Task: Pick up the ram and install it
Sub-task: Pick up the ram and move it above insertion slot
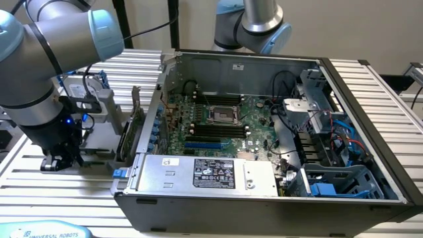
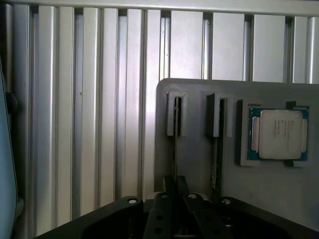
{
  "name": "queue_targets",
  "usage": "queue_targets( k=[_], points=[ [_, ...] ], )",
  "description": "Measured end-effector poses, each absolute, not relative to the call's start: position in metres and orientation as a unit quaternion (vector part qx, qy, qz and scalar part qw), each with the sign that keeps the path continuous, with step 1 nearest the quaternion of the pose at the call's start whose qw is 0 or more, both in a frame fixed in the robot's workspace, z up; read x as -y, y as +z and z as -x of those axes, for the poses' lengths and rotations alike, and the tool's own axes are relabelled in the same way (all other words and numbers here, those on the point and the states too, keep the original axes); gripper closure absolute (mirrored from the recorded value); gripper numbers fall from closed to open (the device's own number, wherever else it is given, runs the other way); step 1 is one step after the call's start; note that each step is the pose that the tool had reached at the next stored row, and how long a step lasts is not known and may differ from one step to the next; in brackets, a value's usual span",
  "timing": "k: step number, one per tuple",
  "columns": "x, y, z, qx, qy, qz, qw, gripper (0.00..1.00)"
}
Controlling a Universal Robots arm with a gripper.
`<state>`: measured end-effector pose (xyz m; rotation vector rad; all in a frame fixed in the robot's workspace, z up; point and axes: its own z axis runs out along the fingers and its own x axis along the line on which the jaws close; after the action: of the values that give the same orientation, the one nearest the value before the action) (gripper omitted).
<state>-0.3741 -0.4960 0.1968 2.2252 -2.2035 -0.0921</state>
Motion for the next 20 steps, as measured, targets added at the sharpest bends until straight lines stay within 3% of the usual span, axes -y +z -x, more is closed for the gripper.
queue_targets(
  k=[11, 20],
  points=[
    [0.496, 0.208, 0.37, 0.703, -0.032, -0.71, 0.007, 0.87],
    [0.496, 0.234, 0.367, 0.703, -0.033, -0.71, 0.008, 0.87]
  ],
)
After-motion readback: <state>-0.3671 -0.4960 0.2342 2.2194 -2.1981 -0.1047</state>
